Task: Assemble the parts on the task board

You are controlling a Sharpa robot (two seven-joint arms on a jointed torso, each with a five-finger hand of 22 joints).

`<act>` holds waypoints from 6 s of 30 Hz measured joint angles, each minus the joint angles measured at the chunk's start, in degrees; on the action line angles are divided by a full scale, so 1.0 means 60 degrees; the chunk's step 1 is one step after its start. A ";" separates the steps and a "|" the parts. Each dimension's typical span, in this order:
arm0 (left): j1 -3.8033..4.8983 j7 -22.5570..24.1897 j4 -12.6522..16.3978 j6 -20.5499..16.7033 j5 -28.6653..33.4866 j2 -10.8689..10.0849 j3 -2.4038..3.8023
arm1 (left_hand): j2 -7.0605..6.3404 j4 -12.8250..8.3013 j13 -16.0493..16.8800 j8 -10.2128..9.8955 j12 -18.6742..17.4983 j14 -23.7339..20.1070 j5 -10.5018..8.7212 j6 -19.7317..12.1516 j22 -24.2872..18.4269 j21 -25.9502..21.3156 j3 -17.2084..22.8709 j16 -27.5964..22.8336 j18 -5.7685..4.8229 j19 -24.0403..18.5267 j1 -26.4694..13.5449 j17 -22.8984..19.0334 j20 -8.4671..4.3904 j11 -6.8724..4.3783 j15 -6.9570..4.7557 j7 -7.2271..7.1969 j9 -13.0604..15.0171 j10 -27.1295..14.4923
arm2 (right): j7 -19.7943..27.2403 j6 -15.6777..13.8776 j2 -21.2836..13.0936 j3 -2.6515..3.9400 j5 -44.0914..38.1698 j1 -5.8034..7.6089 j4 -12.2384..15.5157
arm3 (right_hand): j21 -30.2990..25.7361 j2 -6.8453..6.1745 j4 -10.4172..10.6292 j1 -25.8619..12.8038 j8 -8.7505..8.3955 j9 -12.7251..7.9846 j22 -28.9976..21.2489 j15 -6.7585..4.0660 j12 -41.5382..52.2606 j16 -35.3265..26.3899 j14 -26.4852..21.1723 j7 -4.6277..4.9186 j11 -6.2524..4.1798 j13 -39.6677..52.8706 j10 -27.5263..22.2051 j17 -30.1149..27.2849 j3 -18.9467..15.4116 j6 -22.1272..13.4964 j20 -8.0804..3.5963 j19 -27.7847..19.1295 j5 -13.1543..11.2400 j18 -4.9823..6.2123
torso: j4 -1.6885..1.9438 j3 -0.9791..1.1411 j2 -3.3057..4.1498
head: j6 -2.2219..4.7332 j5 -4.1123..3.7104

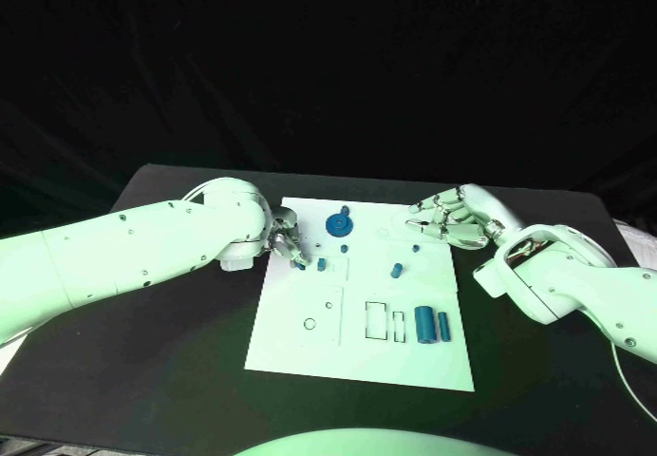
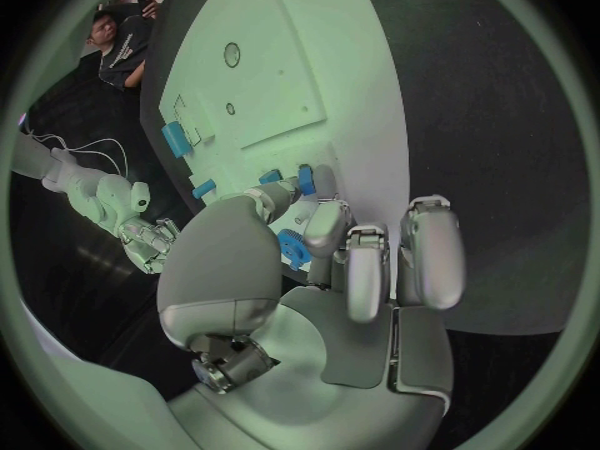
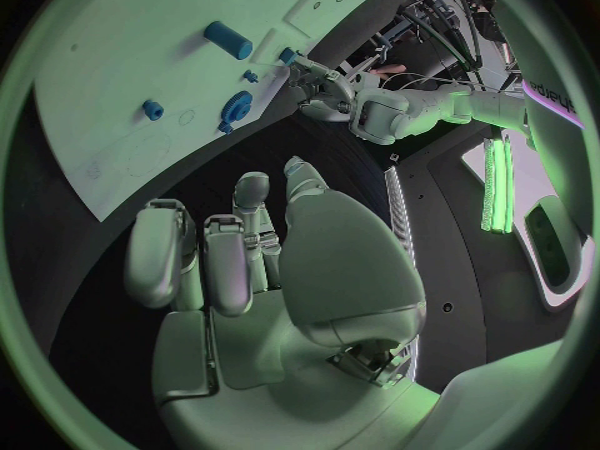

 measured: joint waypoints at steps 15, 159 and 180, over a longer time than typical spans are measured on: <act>0.0015 -0.0180 -0.0102 0.0057 0.0021 0.0119 -0.0001 | -0.0098 0.0130 0.0137 -0.0020 0.0077 0.0000 0.0001 0.0072 0.0007 0.0029 -0.0131 0.0000 -0.0001 0.0000 -0.0174 -0.0002 0.0000 0.0034 0.0000 0.0002 -0.0015 0.0034 | -0.0005 0.0006 -0.0007 0.0000 0.0001 0.0000 0.0011 | 0.0000 0.0000 0.0000 0.0000 0.0000 0.0000 0.0000 0.0000 0.0000 0.0000 0.0000 0.0000 0.0001 0.0000 0.0001 -0.0002 0.0000 0.0000 0.0000 0.0000 0.0000 0.0000 | 0.0006 -0.0005 0.0000 | -0.0017 -0.0030; -0.0551 0.4495 -0.1082 -0.3306 -0.3836 0.1401 -0.0094 | -0.0203 -0.0534 -0.9864 -0.3553 -0.8802 -0.0017 0.0156 0.0119 -0.1045 -0.3155 -0.2051 -0.2477 0.0449 -0.0249 0.4195 -0.1340 0.0521 0.1010 0.0667 0.1006 -0.4799 -0.2408 | -0.0015 0.0063 0.0201 -0.0001 0.0031 -0.0016 -0.0099 | -0.0146 0.0150 0.0040 -0.0024 0.0000 -0.0006 -0.0192 0.0000 -0.0037 -0.0149 0.0000 0.0000 0.0000 -0.0106 -0.0068 -0.0005 -0.0092 0.0000 0.0033 -0.0103 0.0073 0.0000 | -0.0027 -0.0017 0.0014 | 0.0134 -0.0373; -0.0548 0.4227 -0.1350 -0.3031 -0.3978 0.1646 -0.0063 | -0.0135 -0.0855 -0.9859 -0.3612 -0.8946 -0.0016 0.0150 0.0685 -0.0646 -0.2697 -0.1732 -0.2477 0.0451 -0.0184 0.4125 -0.1688 0.0458 0.0907 0.0596 0.0955 -0.4876 -0.1813 | -0.0013 0.0065 0.0221 -0.0001 0.0039 -0.0016 -0.0092 | -0.0146 0.0150 0.0040 -0.0024 0.0000 -0.0005 -0.0192 0.0000 -0.0037 -0.0149 0.0000 0.0000 0.0001 -0.0097 -0.0068 0.0002 -0.0092 0.0000 0.0033 -0.0103 0.0073 0.0000 | -0.0031 -0.0017 0.0016 | 0.0091 -0.0354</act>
